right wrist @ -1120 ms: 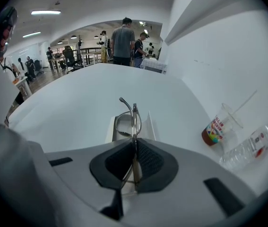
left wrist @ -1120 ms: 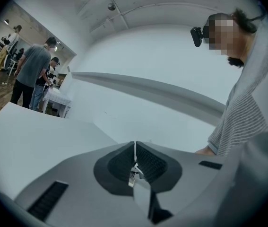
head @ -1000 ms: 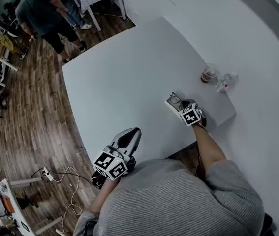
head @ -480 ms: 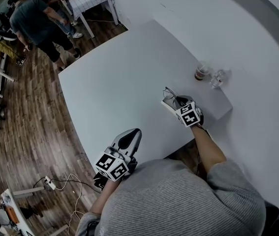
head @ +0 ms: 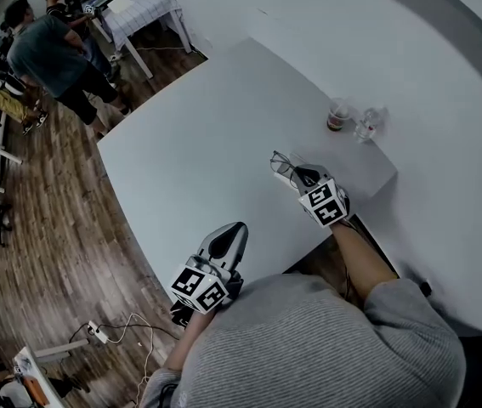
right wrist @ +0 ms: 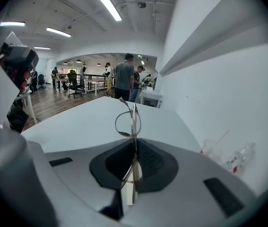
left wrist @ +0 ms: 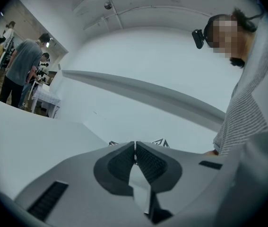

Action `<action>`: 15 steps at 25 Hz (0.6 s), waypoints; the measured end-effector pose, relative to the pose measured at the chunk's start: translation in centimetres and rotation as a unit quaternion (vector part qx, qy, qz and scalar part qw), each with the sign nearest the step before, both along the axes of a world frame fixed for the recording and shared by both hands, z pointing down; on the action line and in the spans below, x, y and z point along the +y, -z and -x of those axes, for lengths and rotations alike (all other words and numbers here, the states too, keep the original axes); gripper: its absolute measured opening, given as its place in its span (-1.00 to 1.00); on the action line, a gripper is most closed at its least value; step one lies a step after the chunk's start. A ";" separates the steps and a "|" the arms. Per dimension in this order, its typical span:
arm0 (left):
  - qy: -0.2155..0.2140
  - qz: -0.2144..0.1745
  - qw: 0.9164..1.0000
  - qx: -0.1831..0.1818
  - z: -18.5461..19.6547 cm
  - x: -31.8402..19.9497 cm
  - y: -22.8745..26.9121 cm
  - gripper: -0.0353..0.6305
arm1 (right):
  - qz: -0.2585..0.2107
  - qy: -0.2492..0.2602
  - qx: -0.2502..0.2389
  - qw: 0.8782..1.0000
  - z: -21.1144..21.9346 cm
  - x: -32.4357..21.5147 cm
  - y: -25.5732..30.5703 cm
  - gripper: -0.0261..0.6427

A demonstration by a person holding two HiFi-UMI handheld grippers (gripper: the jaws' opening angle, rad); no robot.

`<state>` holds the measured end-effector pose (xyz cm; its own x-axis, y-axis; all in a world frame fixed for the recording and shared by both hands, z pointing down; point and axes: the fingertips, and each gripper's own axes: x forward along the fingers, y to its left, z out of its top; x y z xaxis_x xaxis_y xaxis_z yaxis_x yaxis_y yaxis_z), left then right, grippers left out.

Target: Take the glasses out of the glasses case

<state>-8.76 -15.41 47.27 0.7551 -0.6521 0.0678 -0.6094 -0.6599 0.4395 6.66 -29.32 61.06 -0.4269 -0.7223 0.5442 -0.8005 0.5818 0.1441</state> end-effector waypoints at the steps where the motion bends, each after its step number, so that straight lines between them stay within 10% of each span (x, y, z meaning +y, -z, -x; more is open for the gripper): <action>1: -0.002 0.000 1.000 0.001 0.0 0.1 0.0 -0.83 | -0.005 0.001 -0.005 1.000 0.1 0.3 0.4 -0.85; 15: -0.034 0.002 0.999 0.008 -1.3 0.7 -0.1 -0.83 | -0.049 -0.006 -0.033 0.998 0.5 3.5 5.0 -0.85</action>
